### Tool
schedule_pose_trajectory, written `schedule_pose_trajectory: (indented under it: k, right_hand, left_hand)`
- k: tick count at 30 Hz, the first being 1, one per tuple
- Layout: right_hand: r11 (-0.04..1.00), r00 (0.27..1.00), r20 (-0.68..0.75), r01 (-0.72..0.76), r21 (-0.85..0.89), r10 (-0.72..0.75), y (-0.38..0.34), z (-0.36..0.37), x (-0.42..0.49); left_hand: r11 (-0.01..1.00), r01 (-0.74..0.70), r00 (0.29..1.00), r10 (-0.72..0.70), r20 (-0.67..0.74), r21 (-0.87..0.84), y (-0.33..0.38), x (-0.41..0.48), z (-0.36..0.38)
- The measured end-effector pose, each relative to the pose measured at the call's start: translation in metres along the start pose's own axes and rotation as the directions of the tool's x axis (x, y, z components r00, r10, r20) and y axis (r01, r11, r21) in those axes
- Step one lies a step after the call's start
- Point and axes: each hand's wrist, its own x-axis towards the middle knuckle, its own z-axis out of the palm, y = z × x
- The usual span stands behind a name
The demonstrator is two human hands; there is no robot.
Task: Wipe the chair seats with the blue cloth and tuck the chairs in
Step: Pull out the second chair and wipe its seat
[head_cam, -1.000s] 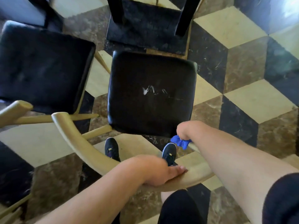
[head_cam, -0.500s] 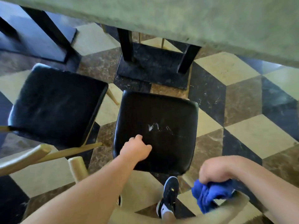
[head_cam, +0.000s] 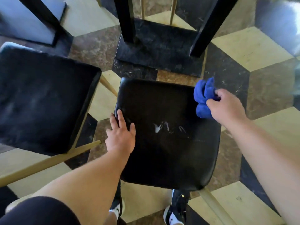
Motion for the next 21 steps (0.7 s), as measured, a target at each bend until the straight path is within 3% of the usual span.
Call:
schedule_pose_trajectory:
  k: [3,7,10,15,21]
  right_hand:
    - [0.996,0.997,0.037,-0.063,-0.067,0.066,0.009,0.043,0.017]
    - [0.995,0.990,-0.123,-0.073,-0.071,0.064,-0.016,0.098,0.018]
    - [0.997,0.982,-0.185,0.025,-0.070,-0.038,-0.067,0.139,0.017]
    - [0.974,0.968,-0.106,0.228,-0.018,-0.228,-0.158,0.199,0.017]
    - [0.861,0.863,0.009,0.505,-0.055,-0.505,-0.184,0.225,0.005]
  left_hand:
    - [0.999,-0.048,0.991,0.044,-0.125,-0.023,-0.009,0.009,0.022]
    - [0.995,-0.078,0.975,0.061,-0.215,-0.070,-0.015,0.012,0.034]
    - [0.992,-0.097,0.973,0.078,-0.219,-0.079,-0.017,0.012,0.034]
    - [0.992,-0.103,0.977,0.088,-0.193,-0.071,-0.018,0.012,0.033]
    - [0.994,-0.095,0.985,0.086,-0.149,-0.056,-0.019,0.013,0.032]
